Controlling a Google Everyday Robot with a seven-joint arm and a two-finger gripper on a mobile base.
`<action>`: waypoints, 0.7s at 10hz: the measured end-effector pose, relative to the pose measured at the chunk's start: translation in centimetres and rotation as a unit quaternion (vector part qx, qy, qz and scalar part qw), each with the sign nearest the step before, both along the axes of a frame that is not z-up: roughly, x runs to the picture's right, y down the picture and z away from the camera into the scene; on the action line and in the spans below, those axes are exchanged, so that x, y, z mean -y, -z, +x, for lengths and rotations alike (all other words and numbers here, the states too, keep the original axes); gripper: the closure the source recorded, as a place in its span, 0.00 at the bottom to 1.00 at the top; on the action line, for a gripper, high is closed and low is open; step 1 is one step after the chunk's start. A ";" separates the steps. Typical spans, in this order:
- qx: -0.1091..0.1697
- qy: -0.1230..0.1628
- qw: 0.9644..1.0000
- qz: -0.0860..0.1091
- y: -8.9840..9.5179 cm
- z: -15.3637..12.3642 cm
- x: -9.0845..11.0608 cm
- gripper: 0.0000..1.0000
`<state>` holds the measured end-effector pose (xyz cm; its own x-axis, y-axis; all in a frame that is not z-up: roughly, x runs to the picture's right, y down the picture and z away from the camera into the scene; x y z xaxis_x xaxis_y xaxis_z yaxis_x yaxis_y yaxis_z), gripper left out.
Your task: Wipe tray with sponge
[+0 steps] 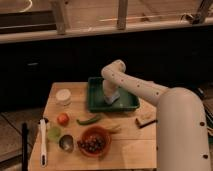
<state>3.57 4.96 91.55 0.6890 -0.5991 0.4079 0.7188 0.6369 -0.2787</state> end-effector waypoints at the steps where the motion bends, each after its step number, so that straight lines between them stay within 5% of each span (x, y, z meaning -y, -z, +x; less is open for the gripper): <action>1: -0.004 -0.002 1.000 0.002 0.2 0.4 0.1 0.99; 4: -0.030 -0.013 0.999 0.018 -0.2 4.7 1.8 0.99; 7: -0.025 -0.014 0.999 0.027 -1.3 4.9 3.2 0.99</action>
